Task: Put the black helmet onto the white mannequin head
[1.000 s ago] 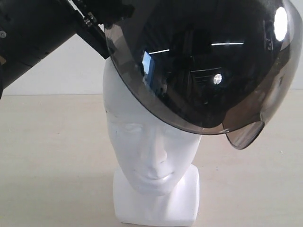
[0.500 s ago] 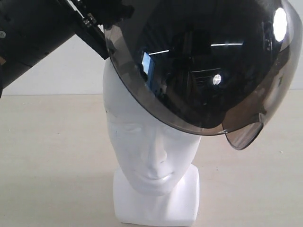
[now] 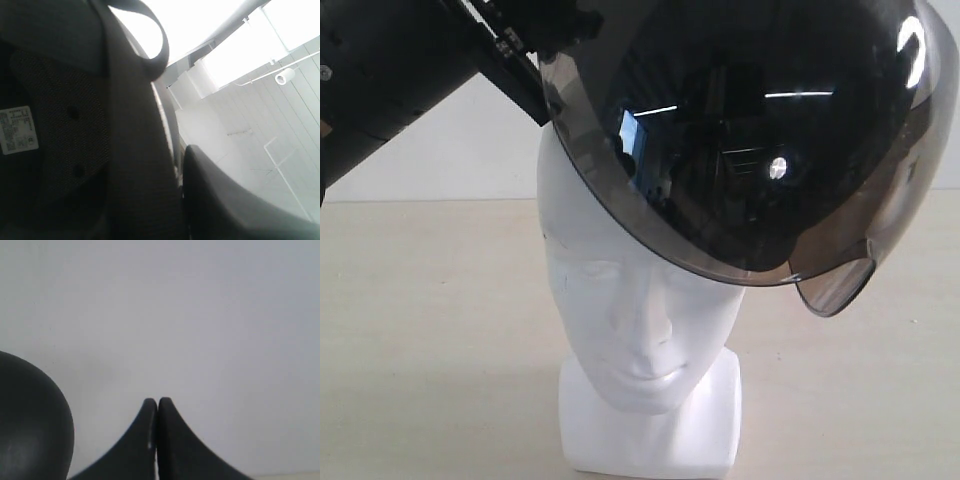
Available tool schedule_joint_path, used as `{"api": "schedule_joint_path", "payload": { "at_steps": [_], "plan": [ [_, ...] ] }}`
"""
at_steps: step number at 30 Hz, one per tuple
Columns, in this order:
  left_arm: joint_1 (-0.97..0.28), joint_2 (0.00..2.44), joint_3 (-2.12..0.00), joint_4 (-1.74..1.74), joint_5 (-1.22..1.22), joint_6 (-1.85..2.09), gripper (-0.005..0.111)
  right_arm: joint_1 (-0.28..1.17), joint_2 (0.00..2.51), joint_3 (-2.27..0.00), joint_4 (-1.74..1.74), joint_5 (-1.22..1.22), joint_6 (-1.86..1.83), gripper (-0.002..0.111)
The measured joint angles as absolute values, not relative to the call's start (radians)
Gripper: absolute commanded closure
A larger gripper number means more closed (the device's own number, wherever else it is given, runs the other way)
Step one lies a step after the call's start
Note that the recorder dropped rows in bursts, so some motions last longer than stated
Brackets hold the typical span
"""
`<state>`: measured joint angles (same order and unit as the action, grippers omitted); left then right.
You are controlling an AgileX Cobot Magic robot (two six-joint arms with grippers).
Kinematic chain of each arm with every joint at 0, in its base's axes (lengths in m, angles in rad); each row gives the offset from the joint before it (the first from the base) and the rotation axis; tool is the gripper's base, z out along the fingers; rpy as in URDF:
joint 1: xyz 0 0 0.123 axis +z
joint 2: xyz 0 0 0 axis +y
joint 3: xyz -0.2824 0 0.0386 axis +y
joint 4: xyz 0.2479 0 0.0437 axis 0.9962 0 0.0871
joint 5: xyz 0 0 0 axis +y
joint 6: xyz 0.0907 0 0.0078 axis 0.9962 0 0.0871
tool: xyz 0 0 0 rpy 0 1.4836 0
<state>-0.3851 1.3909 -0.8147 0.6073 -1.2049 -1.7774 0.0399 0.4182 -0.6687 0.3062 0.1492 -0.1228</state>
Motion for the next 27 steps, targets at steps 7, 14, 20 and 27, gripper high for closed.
{"api": "schedule_joint_path", "payload": {
  "at_steps": [7,14,20,27],
  "plan": [
    [-0.385,1.391,-0.815,0.607,-1.205,-1.781,0.102,0.04,0.601,-0.829,0.311,0.147,-0.077,0.109],
    [-0.385,1.391,-0.815,0.607,-1.205,-1.781,0.102,0.04,0.601,-0.832,0.384,0.108,0.081,0.109],
    [-0.385,1.391,-0.815,0.607,-1.205,-1.781,0.102,0.04,0.608,-0.834,0.395,0.106,0.088,0.109],
    [-0.385,1.389,-0.815,0.607,-1.205,-1.781,0.102,0.04,0.727,-0.836,0.395,0.135,-0.015,0.109]
  ]
}}
